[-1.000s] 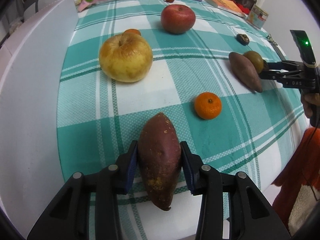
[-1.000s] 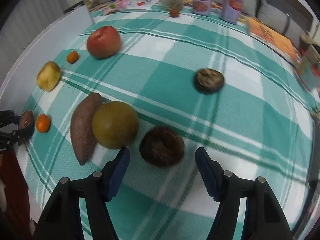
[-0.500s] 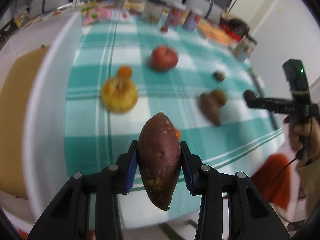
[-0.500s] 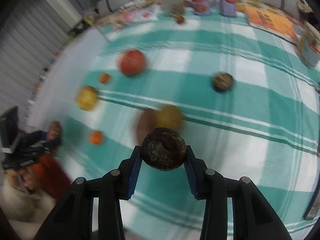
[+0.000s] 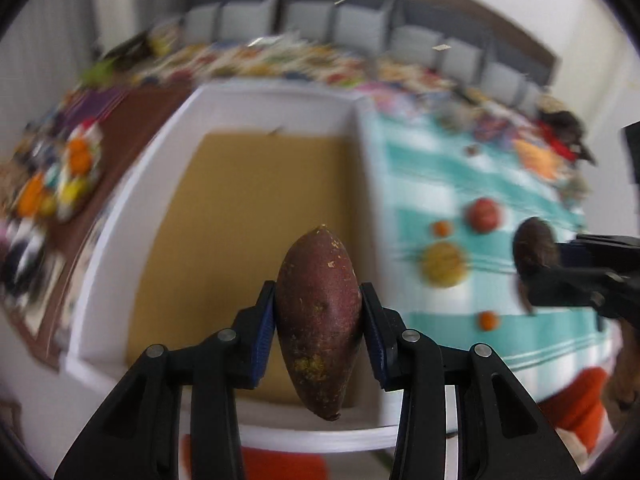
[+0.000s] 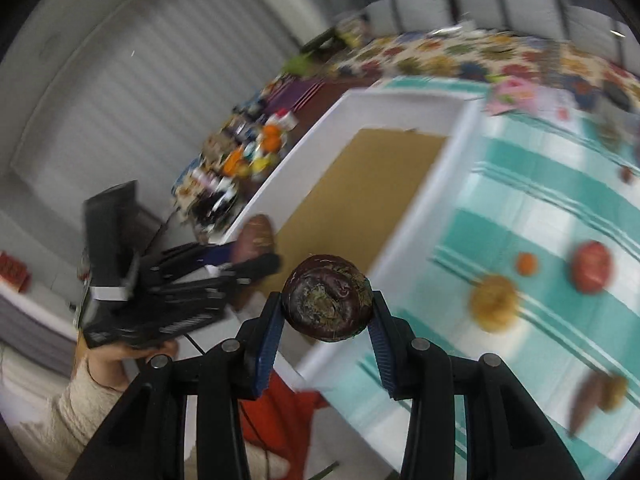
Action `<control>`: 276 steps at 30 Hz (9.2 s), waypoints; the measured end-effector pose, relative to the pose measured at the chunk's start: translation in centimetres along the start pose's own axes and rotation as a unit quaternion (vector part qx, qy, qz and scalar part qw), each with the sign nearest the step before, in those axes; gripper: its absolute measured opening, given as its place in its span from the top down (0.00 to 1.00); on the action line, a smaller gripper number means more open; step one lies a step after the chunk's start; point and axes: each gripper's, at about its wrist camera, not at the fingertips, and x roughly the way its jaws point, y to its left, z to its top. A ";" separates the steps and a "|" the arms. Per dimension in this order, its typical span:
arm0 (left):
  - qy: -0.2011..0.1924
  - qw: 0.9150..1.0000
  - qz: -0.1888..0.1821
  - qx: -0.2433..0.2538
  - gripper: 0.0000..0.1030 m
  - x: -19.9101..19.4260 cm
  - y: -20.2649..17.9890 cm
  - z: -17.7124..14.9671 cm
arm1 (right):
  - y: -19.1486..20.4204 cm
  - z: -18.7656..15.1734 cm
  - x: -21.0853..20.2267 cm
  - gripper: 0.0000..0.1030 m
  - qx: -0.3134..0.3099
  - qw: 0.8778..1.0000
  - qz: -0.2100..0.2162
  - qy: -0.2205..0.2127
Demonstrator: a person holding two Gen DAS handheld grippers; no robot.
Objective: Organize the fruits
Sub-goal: 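Carry both fruits over the white box and release them inside, then return both tools to the table and approach the mandarin and second sweet potato, then grasp the mandarin with the left tool while the right tool grasps the brown sweet potato, then carry both fruits into the white box and open both tools, then move both empty tools back over the table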
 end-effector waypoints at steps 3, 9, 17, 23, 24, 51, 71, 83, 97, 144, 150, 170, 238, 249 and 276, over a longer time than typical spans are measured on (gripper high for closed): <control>0.035 0.999 0.021 -0.026 0.60 3.4 3.2 -1.4 | 2.7 0.6 5.9 0.59 -0.034 0.998 -0.018 0.043; 0.072 0.995 0.031 -0.055 0.60 6.6 5.5 -3.1 | 3.9 -0.6 14.9 0.59 -0.073 0.987 -0.092 0.111; 0.067 0.995 0.051 -0.054 0.58 6.6 5.9 -3.7 | 3.7 -1.7 17.2 0.51 -0.109 0.975 -0.151 0.121; 0.013 0.997 0.067 -0.045 0.32 3.6 5.3 -2.4 | 4.2 -0.3 14.1 0.32 -0.106 0.979 -0.156 0.080; 0.001 0.997 0.066 -0.047 0.28 2.9 5.0 -2.1 | 4.3 -0.1 13.1 0.26 -0.106 0.979 -0.159 0.066; -0.133 0.983 -0.101 0.070 0.14 0.1 -21.2 -7.6 | -13.1 -20.1 -12.6 0.02 0.032 0.911 -0.370 -0.180; -0.072 0.988 -0.064 0.119 0.14 9.1 -23.4 -13.0 | -23.9 -28.3 -11.3 0.03 0.190 0.884 -0.395 -0.162; -0.035 0.991 -0.060 0.115 0.14 12.1 -22.8 -14.1 | -25.7 -29.2 -10.6 0.02 0.209 0.875 -0.412 -0.144; -0.040 0.987 -0.066 0.143 0.11 12.2 -23.6 -13.6 | -25.9 -29.7 -9.7 0.00 0.201 0.875 -0.422 -0.129; -0.019 0.988 -0.075 0.132 0.69 12.2 -22.2 -10.8 | -26.7 -16.9 -4.1 0.25 0.227 0.940 -0.250 -0.041; -0.020 0.990 -0.074 0.116 0.69 12.2 -20.9 -10.7 | -26.3 -15.3 -2.8 0.62 0.198 0.933 -0.300 -0.010; 0.017 0.988 -0.117 0.098 0.25 11.7 -19.2 -9.9 | -26.9 -20.6 -8.8 0.16 0.324 0.935 -0.140 -0.040; 0.029 0.992 0.067 -0.100 0.54 5.4 8.8 -4.3 | 2.5 -0.7 18.0 0.55 -0.026 0.991 -0.088 0.102; -0.135 0.984 0.024 -0.118 0.18 -4.1 4.0 -0.9 | 1.1 1.3 2.9 0.15 -0.021 0.991 -0.110 -0.079; -0.033 0.990 -0.053 0.127 0.12 13.4 -24.8 -11.0 | -26.0 -28.1 -12.1 0.00 0.227 0.863 -0.416 -0.174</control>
